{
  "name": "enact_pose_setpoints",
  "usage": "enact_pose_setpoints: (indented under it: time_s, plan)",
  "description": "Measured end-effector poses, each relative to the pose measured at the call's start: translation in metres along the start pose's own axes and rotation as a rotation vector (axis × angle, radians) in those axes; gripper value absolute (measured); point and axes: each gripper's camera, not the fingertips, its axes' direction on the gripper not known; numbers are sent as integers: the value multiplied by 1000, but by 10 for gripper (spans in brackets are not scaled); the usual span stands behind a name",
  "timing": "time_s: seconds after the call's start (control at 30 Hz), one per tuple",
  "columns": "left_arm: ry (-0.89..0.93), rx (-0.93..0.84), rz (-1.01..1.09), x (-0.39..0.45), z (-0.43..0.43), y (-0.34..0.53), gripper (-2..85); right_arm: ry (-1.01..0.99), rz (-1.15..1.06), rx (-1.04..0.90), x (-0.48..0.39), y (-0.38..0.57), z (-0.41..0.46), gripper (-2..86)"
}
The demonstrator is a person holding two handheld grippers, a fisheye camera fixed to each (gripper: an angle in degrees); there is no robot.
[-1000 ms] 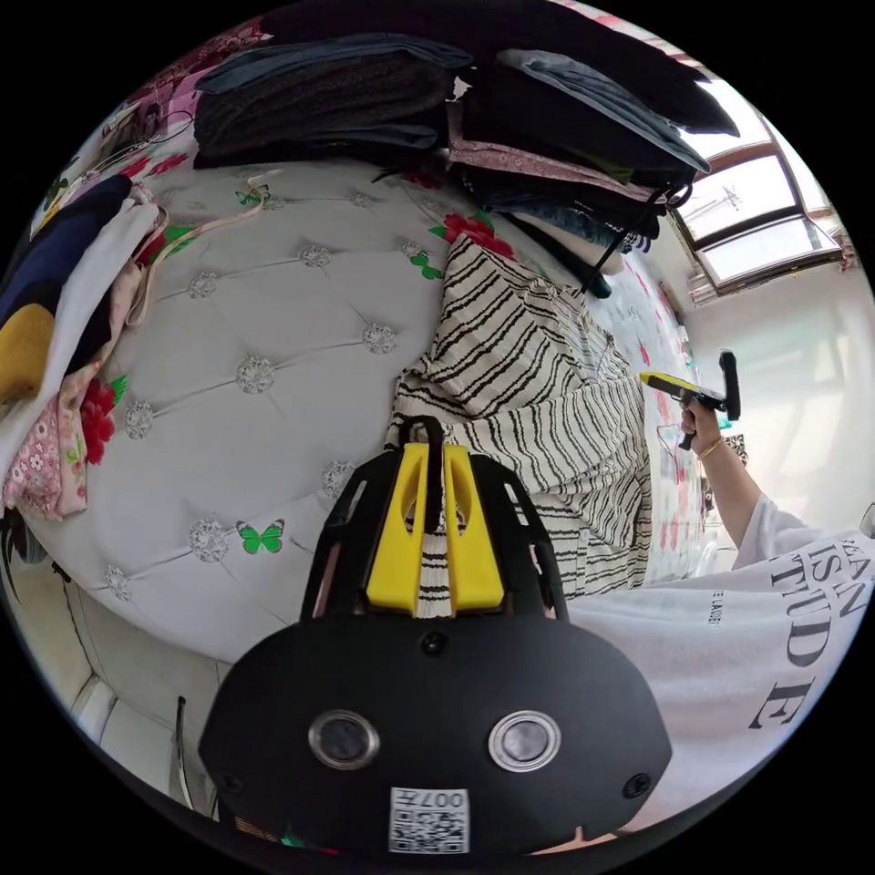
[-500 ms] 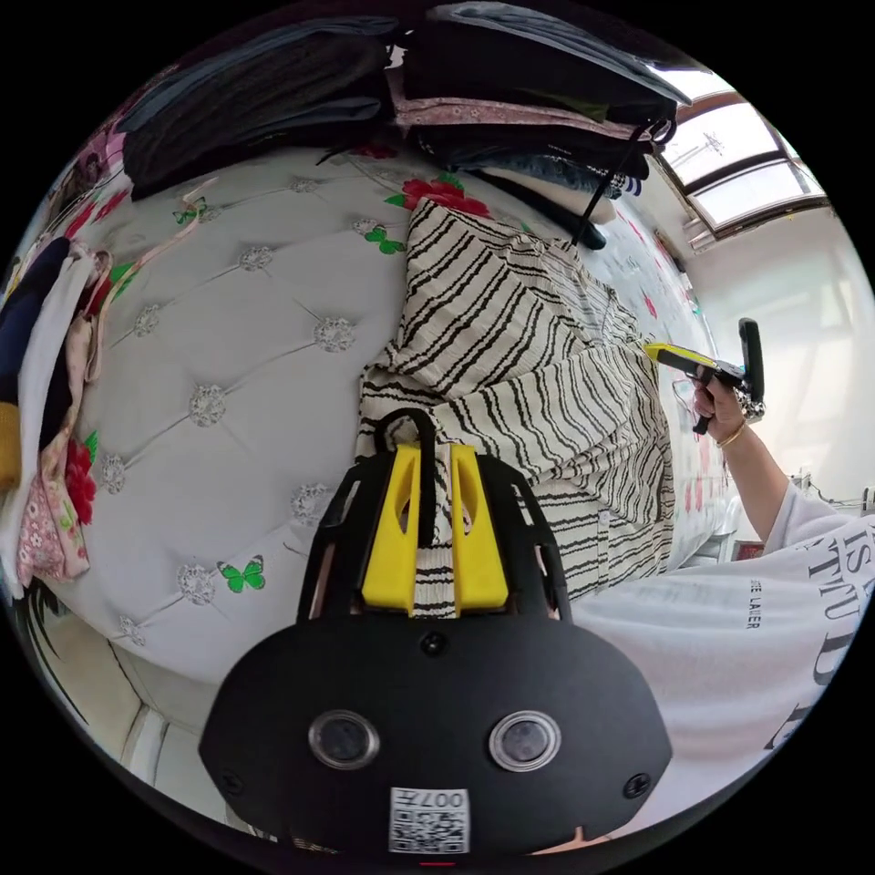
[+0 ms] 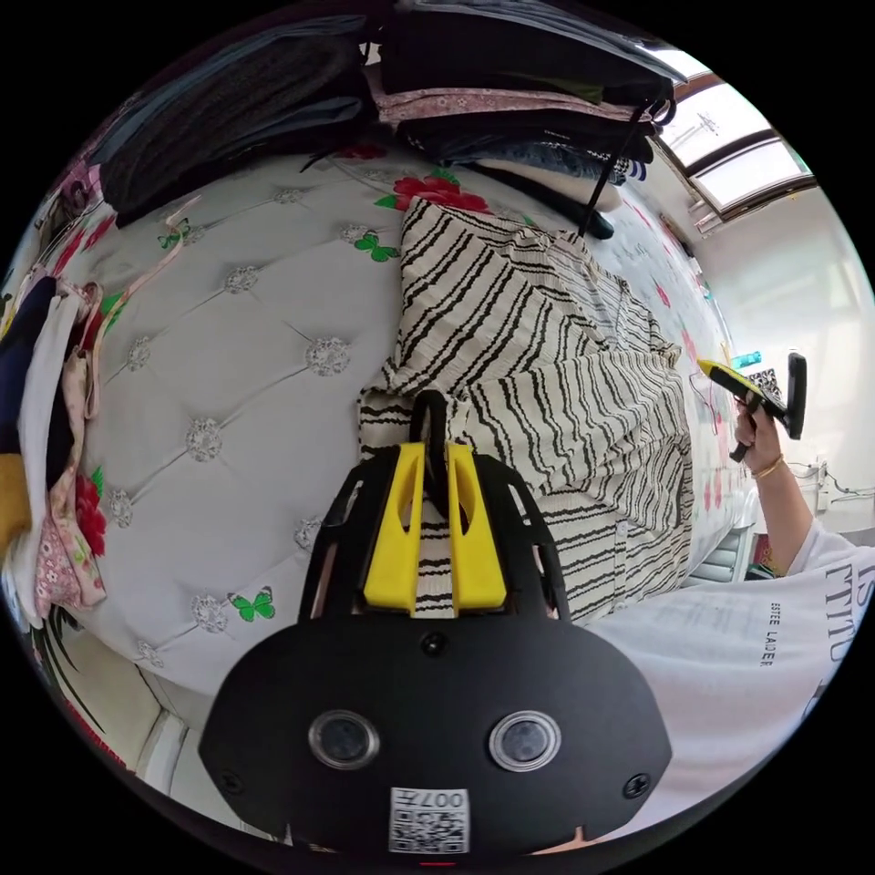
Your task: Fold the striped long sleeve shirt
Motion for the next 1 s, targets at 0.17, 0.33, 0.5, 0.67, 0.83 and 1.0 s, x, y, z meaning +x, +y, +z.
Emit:
enact_pose_setpoints:
  time_s: [0.17,0.33,0.5,0.67,0.83,1.0]
  plan:
    - [19,54,-38,-4,-14,15,50,58,-57,-268,-34,50,43,37]
    - [-8,80,-50,-6,-35,56,51,156,116,-210,-21,96,9,51]
    - [-37,52,-92,-19,-44,117,53,-86,377,-22,-6,179,-47,71]
    - [-50,0,-135,-23,-41,178,67,-53,421,-88,-41,259,-42,93]
    - [-56,-67,-119,-7,-23,213,86,2,394,-198,-77,305,-28,94]
    - [-231,-198,-5,26,11,199,64,247,185,-334,-117,303,0,61]
